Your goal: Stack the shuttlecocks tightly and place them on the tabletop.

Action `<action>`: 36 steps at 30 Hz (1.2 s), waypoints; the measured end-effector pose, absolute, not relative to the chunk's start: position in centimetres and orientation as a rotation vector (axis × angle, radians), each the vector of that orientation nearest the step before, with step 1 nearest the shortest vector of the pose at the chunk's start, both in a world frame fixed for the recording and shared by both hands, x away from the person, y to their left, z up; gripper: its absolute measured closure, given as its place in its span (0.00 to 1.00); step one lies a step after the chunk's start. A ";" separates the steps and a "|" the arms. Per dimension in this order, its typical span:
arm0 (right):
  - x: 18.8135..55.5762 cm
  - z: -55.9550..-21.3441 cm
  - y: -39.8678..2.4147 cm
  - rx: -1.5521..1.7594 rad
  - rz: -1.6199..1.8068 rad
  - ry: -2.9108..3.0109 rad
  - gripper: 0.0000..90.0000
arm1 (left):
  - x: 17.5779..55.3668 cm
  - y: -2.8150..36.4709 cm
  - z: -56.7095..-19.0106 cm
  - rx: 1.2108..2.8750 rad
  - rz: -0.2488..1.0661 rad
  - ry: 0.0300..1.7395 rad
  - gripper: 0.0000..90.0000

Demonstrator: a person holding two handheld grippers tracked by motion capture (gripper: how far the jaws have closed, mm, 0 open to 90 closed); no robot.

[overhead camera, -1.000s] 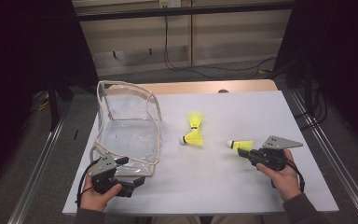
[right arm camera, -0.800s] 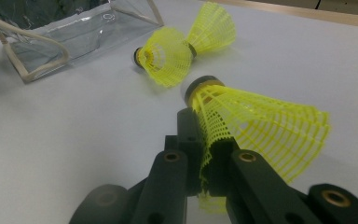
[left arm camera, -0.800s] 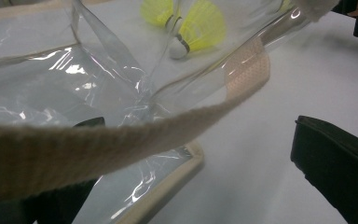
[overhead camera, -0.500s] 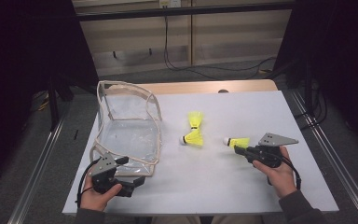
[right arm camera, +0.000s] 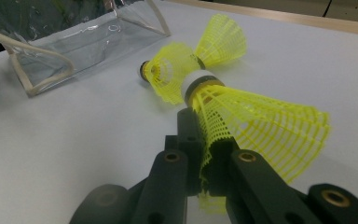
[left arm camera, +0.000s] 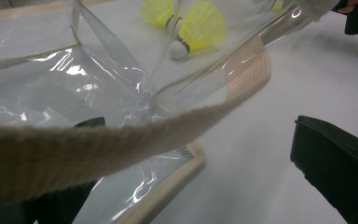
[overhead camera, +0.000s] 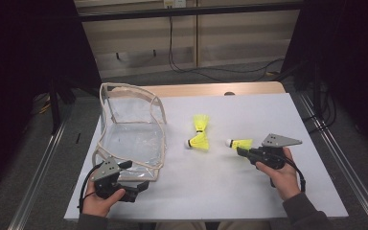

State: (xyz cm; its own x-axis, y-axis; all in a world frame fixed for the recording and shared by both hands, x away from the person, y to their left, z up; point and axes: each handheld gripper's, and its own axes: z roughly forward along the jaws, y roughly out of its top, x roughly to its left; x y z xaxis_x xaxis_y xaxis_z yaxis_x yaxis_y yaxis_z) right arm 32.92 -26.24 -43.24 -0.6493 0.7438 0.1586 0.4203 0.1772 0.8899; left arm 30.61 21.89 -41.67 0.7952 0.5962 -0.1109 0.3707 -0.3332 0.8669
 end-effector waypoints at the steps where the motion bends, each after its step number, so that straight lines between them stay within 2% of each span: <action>1: 33.0 -43.2 -26.2 1.106 1.459 2.147 0.98 | 30.6 21.9 -41.7 1.960 0.277 0.725 0.05; 36: 34.3 -43.1 -25.3 1.087 1.441 2.172 0.98 | 30.6 22.0 -41.7 1.960 0.275 0.722 0.05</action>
